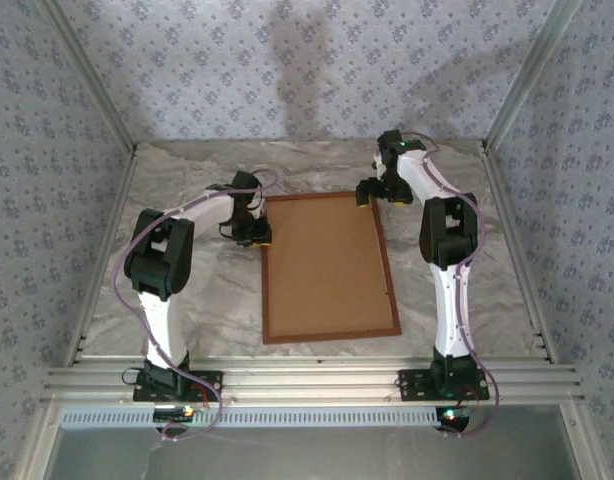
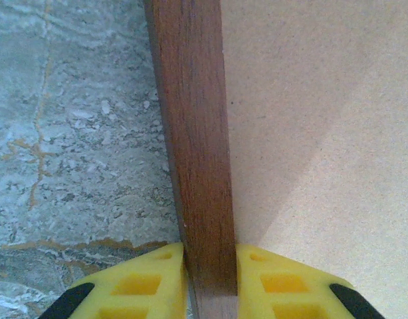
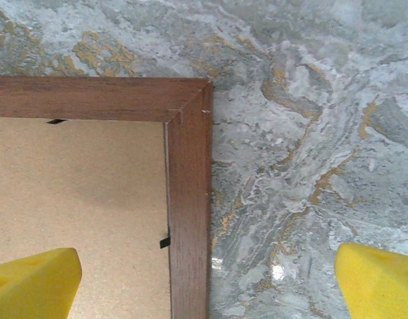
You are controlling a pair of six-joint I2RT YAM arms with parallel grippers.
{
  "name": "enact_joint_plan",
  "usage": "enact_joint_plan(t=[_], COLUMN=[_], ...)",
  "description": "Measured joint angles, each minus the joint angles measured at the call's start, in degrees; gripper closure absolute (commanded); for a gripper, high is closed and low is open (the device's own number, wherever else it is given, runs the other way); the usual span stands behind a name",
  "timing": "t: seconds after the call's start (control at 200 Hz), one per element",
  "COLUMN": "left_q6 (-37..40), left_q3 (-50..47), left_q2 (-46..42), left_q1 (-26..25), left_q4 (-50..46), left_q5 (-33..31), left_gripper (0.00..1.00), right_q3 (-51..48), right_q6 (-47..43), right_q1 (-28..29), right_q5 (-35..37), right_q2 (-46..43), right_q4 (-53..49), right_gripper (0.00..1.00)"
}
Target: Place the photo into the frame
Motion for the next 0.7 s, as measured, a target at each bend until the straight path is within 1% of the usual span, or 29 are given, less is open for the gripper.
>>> enact_joint_plan(t=[0.09, 0.31, 0.7], left_q6=[0.0, 0.0, 0.0], left_q3=[0.0, 0.0, 0.0], left_q2=[0.0, 0.0, 0.0], left_q1=[0.0, 0.0, 0.0], left_q4=[0.0, 0.0, 0.0], left_q5=[0.0, 0.0, 0.0], left_gripper=[0.77, 0.77, 0.77], right_q3=[0.0, 0.0, -0.1], right_q6=[0.0, 0.0, 0.0], right_q1=[0.0, -0.1, -0.9], right_q5=[1.6, 5.1, 7.3], right_q2=[0.0, 0.0, 0.0], right_q4=[-0.5, -0.6, -0.5], right_gripper=[0.03, 0.04, 0.04])
